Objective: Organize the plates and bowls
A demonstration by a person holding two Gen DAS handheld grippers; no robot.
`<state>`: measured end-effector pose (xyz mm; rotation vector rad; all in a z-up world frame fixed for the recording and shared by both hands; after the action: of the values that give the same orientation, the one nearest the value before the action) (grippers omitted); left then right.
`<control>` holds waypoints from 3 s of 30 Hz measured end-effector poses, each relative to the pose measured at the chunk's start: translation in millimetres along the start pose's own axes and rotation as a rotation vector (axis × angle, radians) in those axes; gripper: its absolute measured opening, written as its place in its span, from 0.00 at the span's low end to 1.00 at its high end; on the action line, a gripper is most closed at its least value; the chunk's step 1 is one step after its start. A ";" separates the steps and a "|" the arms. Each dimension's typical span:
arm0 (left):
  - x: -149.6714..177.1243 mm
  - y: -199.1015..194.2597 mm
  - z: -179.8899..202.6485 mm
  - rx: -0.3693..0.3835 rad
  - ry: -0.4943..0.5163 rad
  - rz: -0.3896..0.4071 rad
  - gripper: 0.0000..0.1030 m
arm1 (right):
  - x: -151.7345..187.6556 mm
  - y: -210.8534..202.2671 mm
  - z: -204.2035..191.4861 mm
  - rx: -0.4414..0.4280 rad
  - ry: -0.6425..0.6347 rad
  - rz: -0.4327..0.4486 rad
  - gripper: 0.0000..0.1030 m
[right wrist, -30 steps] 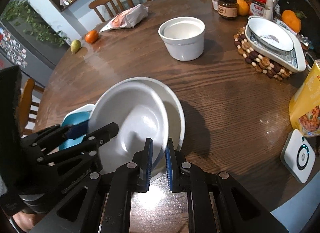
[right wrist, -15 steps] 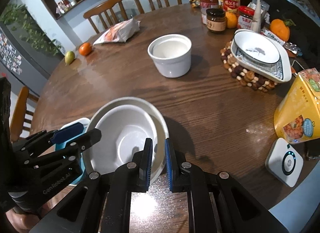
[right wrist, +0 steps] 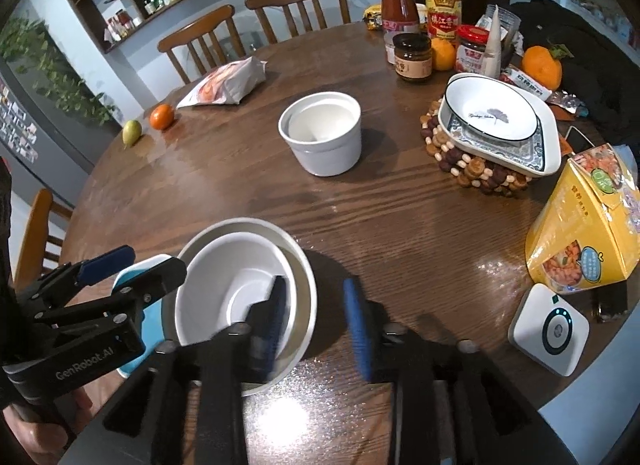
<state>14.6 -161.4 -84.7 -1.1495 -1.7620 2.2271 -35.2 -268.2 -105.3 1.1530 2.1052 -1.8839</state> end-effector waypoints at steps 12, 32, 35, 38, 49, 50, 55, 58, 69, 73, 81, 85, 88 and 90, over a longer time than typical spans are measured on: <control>-13.9 -7.4 0.7 -0.010 -0.011 0.025 0.85 | -9.3 -11.3 12.2 -0.024 0.046 0.035 0.67; -47.6 -23.7 17.3 -0.028 0.015 0.068 0.99 | -27.5 -31.2 31.0 -0.005 0.072 0.092 0.84; -59.1 -34.0 19.6 -0.025 0.018 0.099 0.99 | -32.1 -36.5 30.6 -0.006 0.070 0.106 0.84; -69.9 -42.9 22.1 -0.027 0.028 0.127 0.99 | -37.6 -40.1 30.7 -0.005 0.069 0.118 0.84; -113.9 -76.7 39.9 -0.008 0.078 0.234 0.99 | -62.5 -53.3 29.4 -0.001 0.051 0.169 0.84; -119.2 -78.9 40.0 -0.010 0.080 0.241 0.99 | -67.0 -55.0 29.5 0.002 0.049 0.177 0.84; -139.7 -85.8 39.3 -0.026 0.090 0.281 0.99 | -88.4 -63.1 30.7 0.021 0.043 0.214 0.84; -151.2 -81.6 35.1 -0.035 0.076 0.289 0.99 | -100.2 -67.8 31.0 0.035 0.042 0.236 0.84; -134.1 8.9 23.3 -0.062 0.042 0.092 0.99 | -114.2 -34.8 45.0 0.040 0.083 0.176 0.84; -126.7 32.9 22.6 -0.072 0.051 0.042 0.99 | -116.4 -19.2 49.6 0.037 0.091 0.147 0.84; -124.7 66.8 25.2 -0.099 0.045 0.001 0.99 | -125.1 16.5 51.2 0.022 0.080 0.082 0.83; -124.7 83.7 25.2 -0.107 0.042 -0.027 0.98 | -130.3 31.7 49.0 0.015 0.065 0.061 0.80; -126.3 91.2 27.0 -0.111 0.045 -0.038 0.97 | -133.1 41.8 46.6 0.014 0.047 0.042 0.75; -127.4 95.8 28.5 -0.112 0.048 -0.043 0.97 | -135.3 48.2 44.9 0.013 0.034 0.033 0.74</control>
<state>124.9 -278.6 -102.1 -1.1635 -1.8947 2.0841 70.6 -373.0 -83.8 1.2229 2.0804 -1.8799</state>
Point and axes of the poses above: each gripper's, at about its wrist camera, not at the fingertips, and y roughly the way its jaws point, z to its right, x to its underside, the point moved 6 cm from there along y, roughly the way its jaws point, and after that the axes turned 1 degree about -z, right-handed, at the moved point
